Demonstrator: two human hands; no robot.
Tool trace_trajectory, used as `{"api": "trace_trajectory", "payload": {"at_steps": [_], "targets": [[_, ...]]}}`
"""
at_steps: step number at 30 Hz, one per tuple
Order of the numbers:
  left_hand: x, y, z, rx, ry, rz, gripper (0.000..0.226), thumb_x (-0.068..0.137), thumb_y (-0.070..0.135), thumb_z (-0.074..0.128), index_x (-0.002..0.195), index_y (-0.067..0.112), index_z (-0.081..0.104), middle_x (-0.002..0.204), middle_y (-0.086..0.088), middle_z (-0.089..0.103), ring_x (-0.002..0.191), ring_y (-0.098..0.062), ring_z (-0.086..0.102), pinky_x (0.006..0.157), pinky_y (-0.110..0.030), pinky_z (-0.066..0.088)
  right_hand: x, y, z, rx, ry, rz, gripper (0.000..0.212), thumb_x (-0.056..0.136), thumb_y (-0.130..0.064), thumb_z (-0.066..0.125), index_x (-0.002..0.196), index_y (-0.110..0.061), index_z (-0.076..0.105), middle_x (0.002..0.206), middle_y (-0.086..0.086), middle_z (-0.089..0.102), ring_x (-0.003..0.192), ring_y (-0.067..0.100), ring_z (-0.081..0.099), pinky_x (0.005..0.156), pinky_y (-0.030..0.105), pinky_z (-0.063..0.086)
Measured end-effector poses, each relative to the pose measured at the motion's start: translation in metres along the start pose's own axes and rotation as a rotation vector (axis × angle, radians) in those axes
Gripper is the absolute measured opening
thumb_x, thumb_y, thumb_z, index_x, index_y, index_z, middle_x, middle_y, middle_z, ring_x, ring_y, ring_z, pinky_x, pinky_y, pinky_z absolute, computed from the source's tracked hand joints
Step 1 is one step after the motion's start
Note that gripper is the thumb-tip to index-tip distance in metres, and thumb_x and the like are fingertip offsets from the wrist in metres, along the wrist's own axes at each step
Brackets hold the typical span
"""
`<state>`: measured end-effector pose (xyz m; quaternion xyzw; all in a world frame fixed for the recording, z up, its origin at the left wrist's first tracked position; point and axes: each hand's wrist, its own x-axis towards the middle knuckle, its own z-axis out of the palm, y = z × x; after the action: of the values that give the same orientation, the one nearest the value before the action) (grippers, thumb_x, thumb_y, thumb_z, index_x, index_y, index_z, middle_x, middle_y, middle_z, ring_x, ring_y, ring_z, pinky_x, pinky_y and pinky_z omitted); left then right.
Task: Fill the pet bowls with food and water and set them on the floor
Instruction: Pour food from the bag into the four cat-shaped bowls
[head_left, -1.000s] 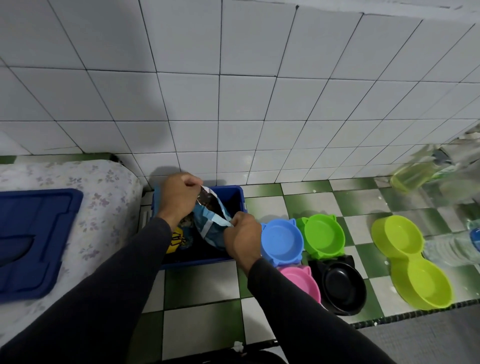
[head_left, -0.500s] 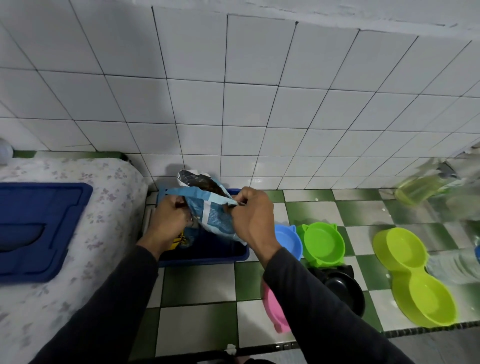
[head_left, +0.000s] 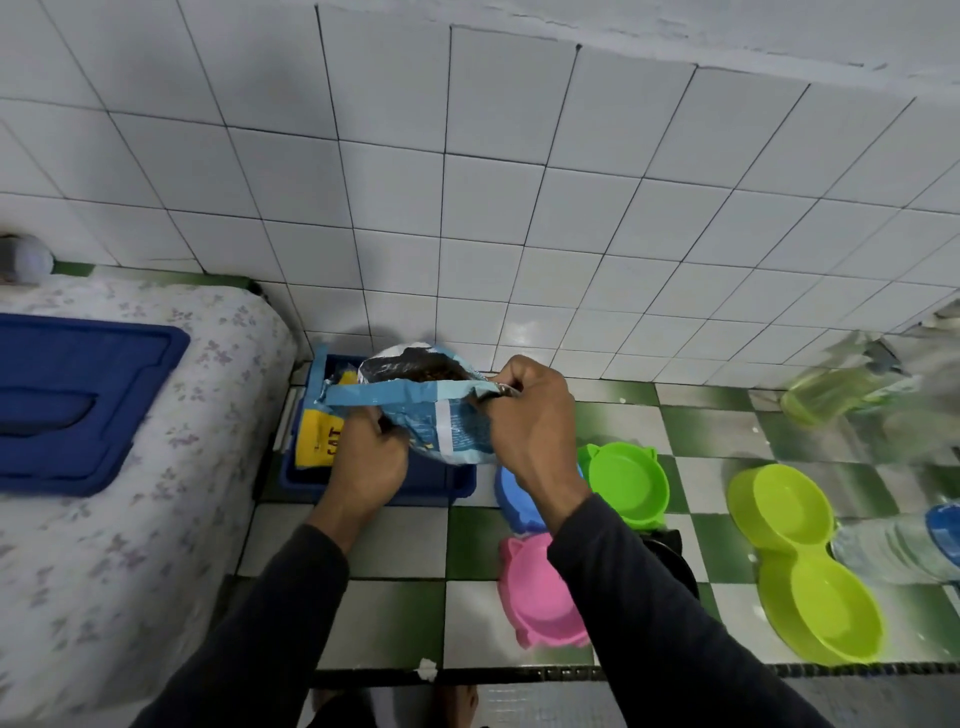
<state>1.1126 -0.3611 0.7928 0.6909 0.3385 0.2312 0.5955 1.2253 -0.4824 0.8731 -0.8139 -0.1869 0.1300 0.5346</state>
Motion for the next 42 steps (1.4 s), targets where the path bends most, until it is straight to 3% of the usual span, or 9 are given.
{"api": "trace_trajectory", "payload": {"at_steps": [4, 9, 17, 22, 26, 30, 34, 39, 42], "targets": [[-0.013, 0.005, 0.014, -0.015, 0.015, -0.048, 0.045, 0.095, -0.010, 0.051, 0.130, 0.019, 0.058, 0.122, 0.009, 0.070, 0.113, -0.003, 0.066, 0.092, -0.026, 0.058, -0.007, 0.000, -0.015, 0.020, 0.043, -0.021, 0.035, 0.072, 0.010, 0.062, 0.057, -0.017, 0.046, 0.046, -0.016, 0.043, 0.049, 0.001, 0.037, 0.046, 0.015, 0.029], [-0.027, 0.009, 0.023, -0.004, -0.035, -0.035, 0.049, 0.096, -0.010, 0.050, 0.133, 0.021, 0.054, 0.119, 0.018, 0.066, 0.101, 0.019, 0.061, 0.074, -0.002, 0.050, -0.021, 0.006, -0.029, 0.018, 0.075, -0.026, 0.034, 0.073, 0.010, 0.061, 0.057, -0.016, 0.047, 0.048, -0.015, 0.044, 0.049, 0.002, 0.037, 0.045, 0.015, 0.028], [-0.047, 0.023, 0.039, 0.020, -0.124, -0.056, 0.054, 0.092, -0.009, 0.048, 0.128, 0.032, 0.047, 0.114, 0.022, 0.062, 0.106, 0.007, 0.058, 0.079, -0.009, 0.046, -0.045, 0.012, -0.051, 0.007, 0.169, 0.032, 0.027, 0.081, -0.002, 0.071, 0.066, -0.013, 0.051, 0.063, -0.004, 0.052, 0.061, 0.011, 0.044, 0.057, 0.031, 0.040], [-0.063, 0.021, 0.054, 0.023, -0.148, -0.073, 0.054, 0.091, -0.009, 0.050, 0.124, 0.033, 0.048, 0.119, 0.012, 0.065, 0.110, -0.008, 0.062, 0.094, -0.032, 0.051, -0.061, 0.021, -0.065, 0.031, 0.187, 0.045, 0.022, 0.087, -0.007, 0.072, 0.076, -0.007, 0.053, 0.080, 0.017, 0.066, 0.069, 0.027, 0.057, 0.070, 0.051, 0.054], [-0.070, 0.020, 0.067, 0.005, -0.171, -0.104, 0.055, 0.094, -0.008, 0.052, 0.123, 0.038, 0.047, 0.114, 0.020, 0.064, 0.105, 0.003, 0.063, 0.076, -0.015, 0.052, -0.064, 0.036, -0.079, 0.024, 0.187, 0.039, 0.020, 0.087, -0.005, 0.070, 0.076, -0.007, 0.053, 0.082, 0.019, 0.064, 0.072, 0.020, 0.054, 0.071, 0.053, 0.054], [-0.075, 0.021, 0.090, -0.029, -0.183, -0.121, 0.057, 0.095, -0.010, 0.051, 0.118, 0.042, 0.050, 0.114, 0.017, 0.065, 0.098, 0.016, 0.063, 0.066, -0.004, 0.051, -0.055, 0.052, -0.097, 0.028, 0.181, 0.009, 0.020, 0.087, -0.003, 0.069, 0.074, -0.013, 0.057, 0.075, 0.004, 0.063, 0.072, 0.016, 0.055, 0.070, 0.046, 0.053], [-0.078, 0.020, 0.122, -0.038, -0.188, -0.163, 0.060, 0.098, -0.010, 0.048, 0.115, 0.047, 0.049, 0.114, 0.013, 0.066, 0.099, 0.005, 0.067, 0.073, -0.015, 0.057, -0.041, 0.068, -0.120, -0.064, 0.126, -0.036, 0.033, 0.087, 0.000, 0.065, 0.080, -0.032, 0.062, 0.075, -0.017, 0.064, 0.071, 0.004, 0.058, 0.065, 0.029, 0.049], [-0.081, 0.020, 0.169, -0.032, -0.129, -0.215, 0.035, 0.102, -0.003, 0.046, 0.124, 0.024, 0.050, 0.111, 0.004, 0.064, 0.090, 0.005, 0.068, 0.064, -0.013, 0.056, -0.023, 0.084, -0.161, -0.092, -0.106, -0.170, 0.078, 0.079, 0.017, 0.042, 0.130, -0.039, 0.061, 0.111, -0.014, 0.065, 0.098, -0.013, 0.060, 0.077, 0.000, 0.043], [-0.081, 0.027, 0.199, -0.063, -0.092, -0.251, 0.038, 0.102, -0.004, 0.045, 0.131, 0.020, 0.049, 0.119, -0.001, 0.066, 0.108, -0.015, 0.067, 0.087, -0.035, 0.060, -0.006, 0.097, -0.185, -0.210, -0.207, -0.276, 0.079, 0.072, 0.011, 0.039, 0.132, -0.037, 0.061, 0.114, -0.007, 0.068, 0.093, 0.003, 0.063, 0.081, 0.005, 0.045]]}}
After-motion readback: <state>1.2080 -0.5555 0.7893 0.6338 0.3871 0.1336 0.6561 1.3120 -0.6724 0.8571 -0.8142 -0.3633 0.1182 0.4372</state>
